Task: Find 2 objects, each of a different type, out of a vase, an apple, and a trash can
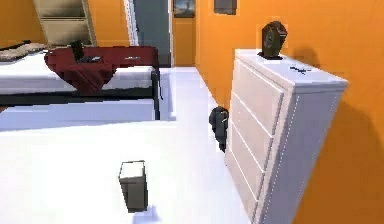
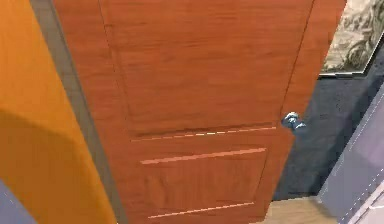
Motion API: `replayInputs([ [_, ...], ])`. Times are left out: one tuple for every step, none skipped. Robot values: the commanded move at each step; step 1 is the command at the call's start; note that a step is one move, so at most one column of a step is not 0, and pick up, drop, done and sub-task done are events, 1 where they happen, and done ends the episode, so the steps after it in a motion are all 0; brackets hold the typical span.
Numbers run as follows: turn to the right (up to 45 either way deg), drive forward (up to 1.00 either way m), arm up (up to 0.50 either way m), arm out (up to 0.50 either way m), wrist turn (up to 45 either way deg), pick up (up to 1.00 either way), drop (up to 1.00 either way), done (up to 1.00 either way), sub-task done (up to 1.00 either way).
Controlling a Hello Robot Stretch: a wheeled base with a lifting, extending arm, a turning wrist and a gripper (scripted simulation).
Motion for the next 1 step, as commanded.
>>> replayInputs([
  [0.0, 1.0, 0.0, 0.0, 0.0, 0.0, 0.0, 0.0, 0.0],
])
